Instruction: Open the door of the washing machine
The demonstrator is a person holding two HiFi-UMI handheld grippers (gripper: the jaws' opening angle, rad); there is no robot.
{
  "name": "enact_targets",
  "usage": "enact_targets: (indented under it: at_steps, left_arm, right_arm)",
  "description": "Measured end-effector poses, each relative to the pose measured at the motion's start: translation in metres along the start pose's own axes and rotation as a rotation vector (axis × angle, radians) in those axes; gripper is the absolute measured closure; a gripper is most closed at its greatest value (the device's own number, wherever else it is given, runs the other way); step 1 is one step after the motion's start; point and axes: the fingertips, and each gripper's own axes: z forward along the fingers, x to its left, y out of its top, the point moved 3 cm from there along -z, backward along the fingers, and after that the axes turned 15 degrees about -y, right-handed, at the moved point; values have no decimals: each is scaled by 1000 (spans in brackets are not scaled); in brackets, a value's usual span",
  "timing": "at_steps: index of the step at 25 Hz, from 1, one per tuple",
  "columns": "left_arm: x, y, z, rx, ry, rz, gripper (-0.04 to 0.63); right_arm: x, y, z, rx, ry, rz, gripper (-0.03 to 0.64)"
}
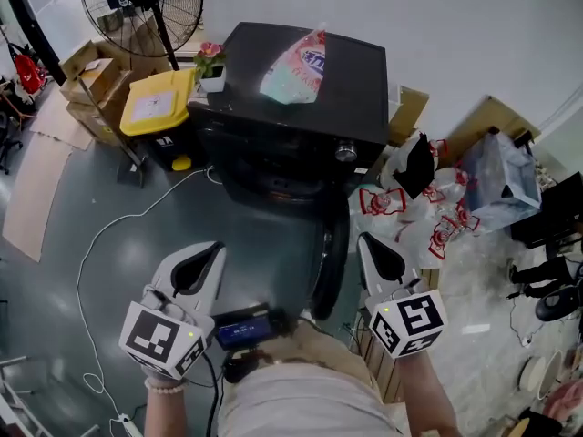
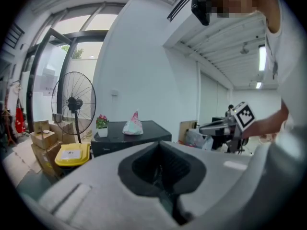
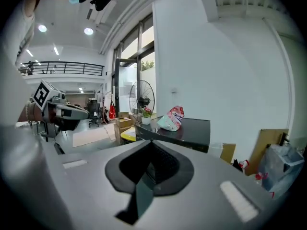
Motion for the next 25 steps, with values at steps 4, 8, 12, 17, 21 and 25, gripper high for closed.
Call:
enact_targets:
  at_steps: [4,8,12,17,21,25]
  left_arm:
    - [-2,1,-1,-9,-8,-6,600]
    - [1,1,-2,-21,-2,-10,600]
    - [5,3,0,-31,0,-4,600]
    - [7,4,3,-36,-3,-2,600]
    - [8,6,4,-34,-4,3,600]
    - [9,4,5,-35,-7,-1,600]
  right_arm:
    - [5,12,-1,-24,26,-16,612]
    - [8,16,-1,-29,24,-20,612]
    - [10,17,2,-28,22,-27,612]
    - [13,19,4,-32,24,-33,612]
    - [14,22,5,-38,24,-40,612]
    - [16,23,5,-42,22,-51,612]
